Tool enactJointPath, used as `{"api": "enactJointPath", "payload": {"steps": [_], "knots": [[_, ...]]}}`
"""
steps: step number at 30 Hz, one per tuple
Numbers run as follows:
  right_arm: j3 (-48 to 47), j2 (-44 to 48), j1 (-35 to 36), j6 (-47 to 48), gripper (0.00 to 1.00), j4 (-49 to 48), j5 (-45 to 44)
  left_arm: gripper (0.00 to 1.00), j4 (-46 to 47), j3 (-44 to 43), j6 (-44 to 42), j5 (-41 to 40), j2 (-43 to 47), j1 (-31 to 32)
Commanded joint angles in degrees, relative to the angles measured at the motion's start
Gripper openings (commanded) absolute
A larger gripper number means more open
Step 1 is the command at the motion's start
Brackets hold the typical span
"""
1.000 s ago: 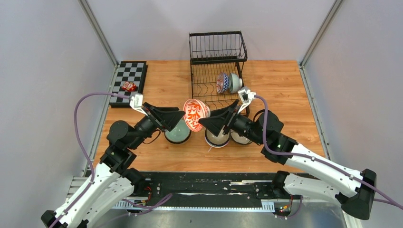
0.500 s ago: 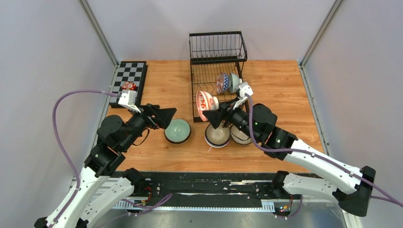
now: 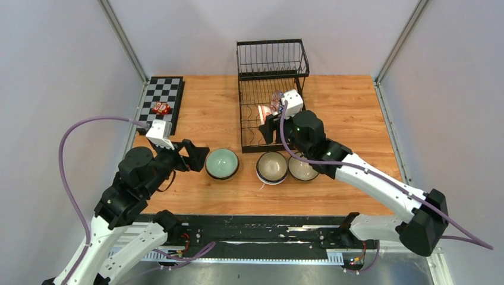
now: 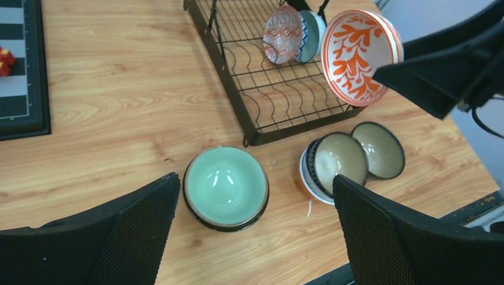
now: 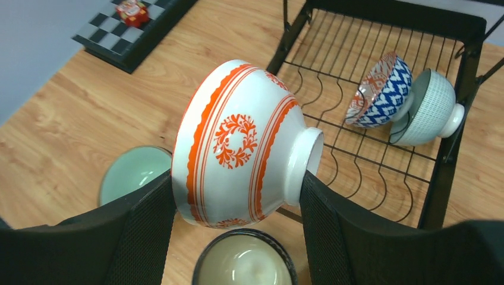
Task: Load the bowls into the dish rack
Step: Place the bowl in the dish rack.
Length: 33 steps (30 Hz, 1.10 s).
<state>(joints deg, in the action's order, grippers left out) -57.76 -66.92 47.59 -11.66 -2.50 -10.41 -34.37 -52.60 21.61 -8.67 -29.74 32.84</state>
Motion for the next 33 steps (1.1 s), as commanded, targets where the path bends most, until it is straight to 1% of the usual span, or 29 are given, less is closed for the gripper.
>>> {"api": "enactJointPath", "payload": {"steps": [1, 11, 23, 33], "knots": [[-4.08, -3.85, -3.37, 1.69, 0.03, -2.16, 1.58, 1.0, -4.23, 1.25, -2.92, -1.25, 1.45, -0.28], [-9.05, -16.85, -7.37, 2.84, 0.03, -5.08, 1.91, 1.0, -5.48, 5.64, -4.35, -0.66, 0.86, -0.25], [-13.03, -27.47, -12.14, 1.04, 0.03, -10.04, 4.9, 1.0, -3.95, 7.51, -5.54, -0.33, 1.09, -0.24], [-17.99, -36.53, -14.89, 0.07, 0.03, -14.48, 5.71, 1.0, -3.78, 8.21, -5.39, -1.18, 2.45, -0.23]]}}
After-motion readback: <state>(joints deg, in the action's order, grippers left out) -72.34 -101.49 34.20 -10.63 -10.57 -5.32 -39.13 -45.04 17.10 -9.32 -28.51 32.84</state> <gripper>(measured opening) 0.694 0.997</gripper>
